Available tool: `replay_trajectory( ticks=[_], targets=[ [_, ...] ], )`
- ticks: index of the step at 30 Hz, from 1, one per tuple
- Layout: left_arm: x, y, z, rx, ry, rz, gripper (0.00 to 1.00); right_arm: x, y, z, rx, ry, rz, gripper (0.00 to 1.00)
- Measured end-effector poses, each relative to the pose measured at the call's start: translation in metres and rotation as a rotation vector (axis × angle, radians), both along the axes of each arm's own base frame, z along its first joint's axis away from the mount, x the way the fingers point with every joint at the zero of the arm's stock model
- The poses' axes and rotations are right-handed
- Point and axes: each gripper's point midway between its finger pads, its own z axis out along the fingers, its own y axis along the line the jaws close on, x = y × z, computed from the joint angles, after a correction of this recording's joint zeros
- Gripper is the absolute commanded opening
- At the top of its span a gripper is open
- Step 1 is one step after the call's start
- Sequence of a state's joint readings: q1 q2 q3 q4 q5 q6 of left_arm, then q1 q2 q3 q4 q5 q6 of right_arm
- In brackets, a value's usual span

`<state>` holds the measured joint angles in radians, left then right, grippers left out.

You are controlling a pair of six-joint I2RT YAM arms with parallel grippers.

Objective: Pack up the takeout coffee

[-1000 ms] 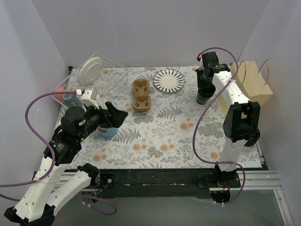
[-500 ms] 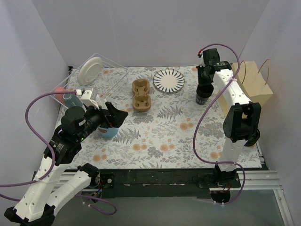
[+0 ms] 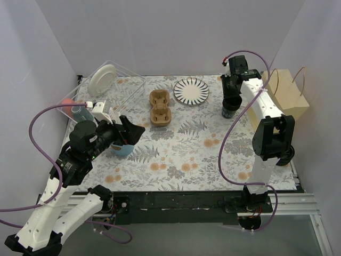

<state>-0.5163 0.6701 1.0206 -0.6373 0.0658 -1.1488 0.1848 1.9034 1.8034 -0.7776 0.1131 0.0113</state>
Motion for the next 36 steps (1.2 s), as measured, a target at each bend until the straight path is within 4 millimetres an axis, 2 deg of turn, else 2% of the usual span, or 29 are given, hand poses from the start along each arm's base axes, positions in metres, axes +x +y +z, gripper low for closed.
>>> replay_trajectory(
  ticks=[9, 36],
  targets=[
    [0.003, -0.001, -0.003, 0.008, 0.011, 0.002, 0.98, 0.002, 0.003, -0.013, 0.004, 0.033, 0.007, 0.27],
    [0.003, 0.0, -0.006, 0.019, 0.014, 0.004, 0.98, 0.002, 0.003, -0.015, 0.003, 0.037, 0.007, 0.26]
  ],
)
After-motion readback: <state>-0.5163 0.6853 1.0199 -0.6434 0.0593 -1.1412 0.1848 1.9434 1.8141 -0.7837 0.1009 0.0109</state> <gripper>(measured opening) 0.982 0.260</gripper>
